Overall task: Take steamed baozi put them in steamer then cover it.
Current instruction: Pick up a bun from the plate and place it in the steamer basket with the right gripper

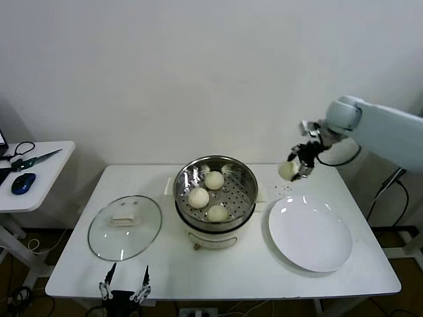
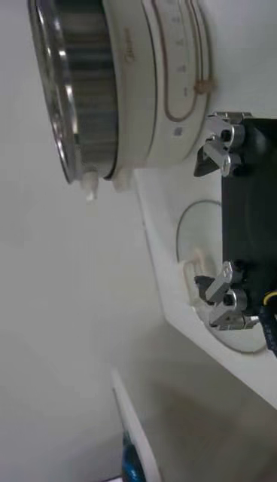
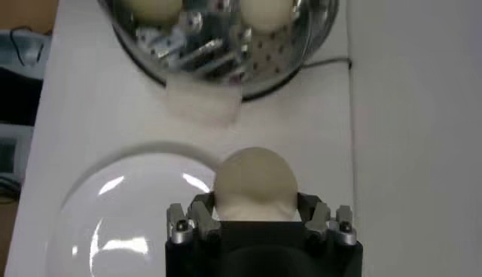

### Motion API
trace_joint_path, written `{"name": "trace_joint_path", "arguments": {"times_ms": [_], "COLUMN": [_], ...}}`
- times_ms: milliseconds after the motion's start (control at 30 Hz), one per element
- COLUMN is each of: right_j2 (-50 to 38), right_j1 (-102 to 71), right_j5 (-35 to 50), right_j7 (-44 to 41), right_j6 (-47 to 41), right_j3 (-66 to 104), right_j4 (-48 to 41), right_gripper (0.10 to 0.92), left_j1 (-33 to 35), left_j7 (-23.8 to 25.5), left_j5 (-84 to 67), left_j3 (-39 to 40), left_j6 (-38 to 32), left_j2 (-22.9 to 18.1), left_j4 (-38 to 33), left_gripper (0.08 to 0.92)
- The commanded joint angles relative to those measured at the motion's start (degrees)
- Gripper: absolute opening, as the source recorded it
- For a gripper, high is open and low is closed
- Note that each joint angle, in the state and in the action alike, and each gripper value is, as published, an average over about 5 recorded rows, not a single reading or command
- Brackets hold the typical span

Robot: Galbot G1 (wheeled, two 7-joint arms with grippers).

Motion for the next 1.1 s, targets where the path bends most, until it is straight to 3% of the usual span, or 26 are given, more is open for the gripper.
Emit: {"name": "trace_joint_path", "arguments": {"times_ms": [33,433,1100], "right_j2": [13.54,23.27,23.10], "right_j1": [12.57,3.69,-6.33], "right_j5": [16.32,14.92,7.43], "right_j7": [1.16,4.07,5.50], "right_j6": [-2.70,-4.66,-4.70], "right_j3": [-14.71,-13.04,-10.50], "right_j4": [1.31,-1.11,-3.68], "right_gripper": [0.704,0.712,0.721], "left_j1": [-0.68,-2.16,-3.21], "left_j7": [0.23,-1.19,-0.15], "left_j5": [1.95,3.70,3.11], "left_j3": [3.17,6.54,3.64], "left_j6": [0.56,0.92,1.16], "left_j2": [0.61,0.28,0.41], "left_j4": [-1.09,-0.55,0.59], "left_gripper": [0.823,0.823,0.823]}}
